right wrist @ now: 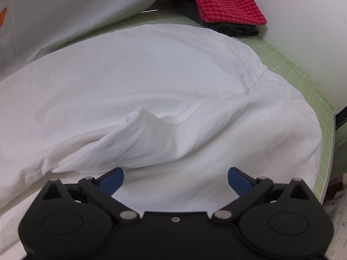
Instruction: Fold clothes
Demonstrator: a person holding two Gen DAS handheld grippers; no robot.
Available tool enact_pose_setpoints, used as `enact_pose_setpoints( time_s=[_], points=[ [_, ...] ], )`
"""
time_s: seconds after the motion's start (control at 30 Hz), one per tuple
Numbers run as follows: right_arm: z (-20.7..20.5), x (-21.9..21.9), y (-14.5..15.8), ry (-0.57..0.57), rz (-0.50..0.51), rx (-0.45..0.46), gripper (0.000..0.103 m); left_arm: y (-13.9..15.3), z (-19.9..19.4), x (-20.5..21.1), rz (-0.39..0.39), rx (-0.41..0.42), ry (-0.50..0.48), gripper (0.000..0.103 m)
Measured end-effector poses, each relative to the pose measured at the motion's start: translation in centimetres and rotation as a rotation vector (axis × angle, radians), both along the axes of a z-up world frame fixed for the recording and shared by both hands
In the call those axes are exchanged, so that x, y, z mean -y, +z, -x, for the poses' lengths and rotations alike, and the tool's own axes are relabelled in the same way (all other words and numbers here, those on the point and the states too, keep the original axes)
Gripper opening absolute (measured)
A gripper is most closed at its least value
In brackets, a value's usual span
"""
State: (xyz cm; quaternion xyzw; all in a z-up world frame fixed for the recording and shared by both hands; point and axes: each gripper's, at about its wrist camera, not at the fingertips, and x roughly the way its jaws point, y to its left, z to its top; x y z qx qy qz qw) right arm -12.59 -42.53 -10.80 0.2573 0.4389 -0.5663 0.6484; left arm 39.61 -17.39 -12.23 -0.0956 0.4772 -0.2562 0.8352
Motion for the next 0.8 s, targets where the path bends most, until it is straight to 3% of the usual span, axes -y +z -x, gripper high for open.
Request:
enact_pose_setpoints(
  time_s=[0.17, 0.27, 0.43, 0.6, 0.73, 0.8],
  points=[
    [0.1, -0.4, 0.4, 0.019, 0.018, 0.005, 0.103, 2.9, 5.0, -1.5, 0.096, 0.097, -0.094, 0.011],
    [0.0, -0.7, 0.4, 0.025, 0.014, 0.020, 0.103, 4.2, 9.0, -2.3, 0.132, 0.114, -0.157, 0.008],
    [-0.1, -1.2, 0.4, 0.041, 0.002, 0.058, 0.103, 3.1, 15.3, -3.0, 0.055, 0.061, -0.217, 0.004],
    [0.3, -1.4, 0.7, 0.045, 0.003, 0.090, 0.103, -0.7, 18.9, -4.4, 0.048, -0.066, -0.174, 0.006],
    [1.0, -1.1, 0.7, 0.027, -0.004, 0.111, 0.103, -1.2, 18.4, -5.0, 0.069, -0.082, -0.139, 0.010],
    [1.4, -0.9, 0.6, 0.014, -0.009, 0.119, 0.103, -0.6, 17.8, -4.9, 0.078, -0.068, -0.168, 0.016]
  ],
)
